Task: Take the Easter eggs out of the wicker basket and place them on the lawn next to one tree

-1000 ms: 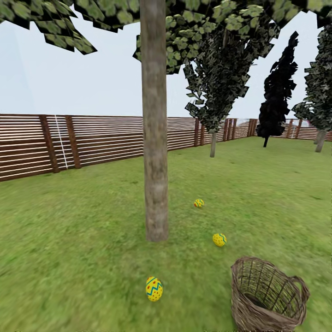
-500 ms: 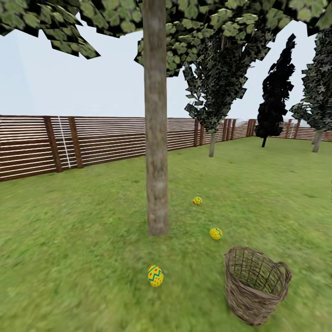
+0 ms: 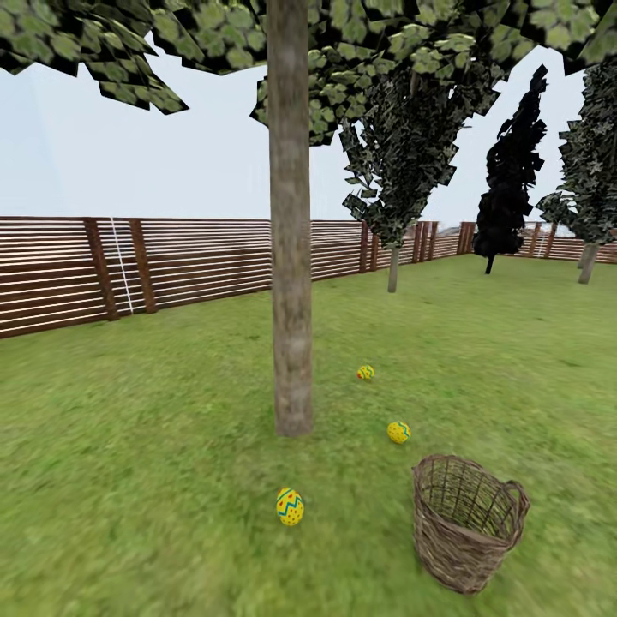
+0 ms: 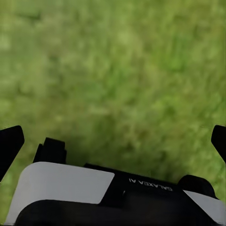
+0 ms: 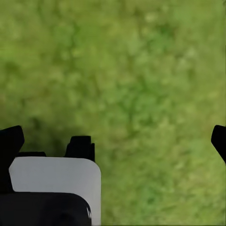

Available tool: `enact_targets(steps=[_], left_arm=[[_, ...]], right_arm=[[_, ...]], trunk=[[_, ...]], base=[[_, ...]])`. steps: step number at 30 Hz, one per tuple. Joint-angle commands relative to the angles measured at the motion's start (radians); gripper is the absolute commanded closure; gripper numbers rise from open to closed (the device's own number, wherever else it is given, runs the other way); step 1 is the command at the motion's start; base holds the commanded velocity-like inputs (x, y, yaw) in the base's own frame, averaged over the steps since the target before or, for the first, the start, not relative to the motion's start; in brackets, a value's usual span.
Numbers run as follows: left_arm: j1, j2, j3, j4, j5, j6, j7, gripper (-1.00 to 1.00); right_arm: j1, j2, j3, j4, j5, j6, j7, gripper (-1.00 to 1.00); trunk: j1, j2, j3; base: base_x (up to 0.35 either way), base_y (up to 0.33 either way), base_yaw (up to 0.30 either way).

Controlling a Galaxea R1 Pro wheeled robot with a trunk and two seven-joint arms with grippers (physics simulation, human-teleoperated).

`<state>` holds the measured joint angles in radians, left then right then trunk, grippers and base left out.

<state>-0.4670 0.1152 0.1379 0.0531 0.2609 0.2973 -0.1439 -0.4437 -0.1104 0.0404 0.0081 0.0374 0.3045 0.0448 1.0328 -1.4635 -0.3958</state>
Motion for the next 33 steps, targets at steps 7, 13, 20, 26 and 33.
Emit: enact_targets(steps=[7, 13, 20, 26, 33], left_arm=[[0.017, -0.002, 0.008, 0.002, 0.003, 0.005, -0.007, -1.0], [0.04, -0.001, 0.009, 0.002, 0.005, 0.007, -0.009, -1.0], [0.081, -0.003, 0.009, 0.002, 0.004, 0.005, -0.01, -1.0], [0.116, -0.002, 0.009, 0.002, 0.004, -0.003, -0.01, -1.0], [0.147, -0.002, 0.009, 0.002, 0.004, -0.008, -0.01, -1.0]], right_arm=[[-0.001, 0.004, 0.005, 0.038, 0.007, -0.05, 0.004, -1.0], [-0.001, 0.0, 0.006, 0.073, 0.007, -0.062, 0.004, -1.0], [0.011, 0.002, 0.006, 0.088, 0.007, -0.066, 0.004, -1.0], [0.039, 0.002, 0.006, 0.088, 0.007, -0.086, 0.005, -1.0], [0.065, 0.005, 0.006, 0.089, 0.007, -0.093, 0.005, -1.0]], trunk=[[-0.027, 0.049, 0.021], [-0.05, 0.091, 0.04], [-0.077, 0.14, 0.062], [-0.1, 0.182, 0.08], [-0.127, 0.231, 0.102]], base=[[0.0, 0.0, 0.0], [0.0, 0.0, 0.0], [0.0, 0.0, 0.0], [0.0, 0.0, 0.0], [0.0, 0.0, 0.0]])
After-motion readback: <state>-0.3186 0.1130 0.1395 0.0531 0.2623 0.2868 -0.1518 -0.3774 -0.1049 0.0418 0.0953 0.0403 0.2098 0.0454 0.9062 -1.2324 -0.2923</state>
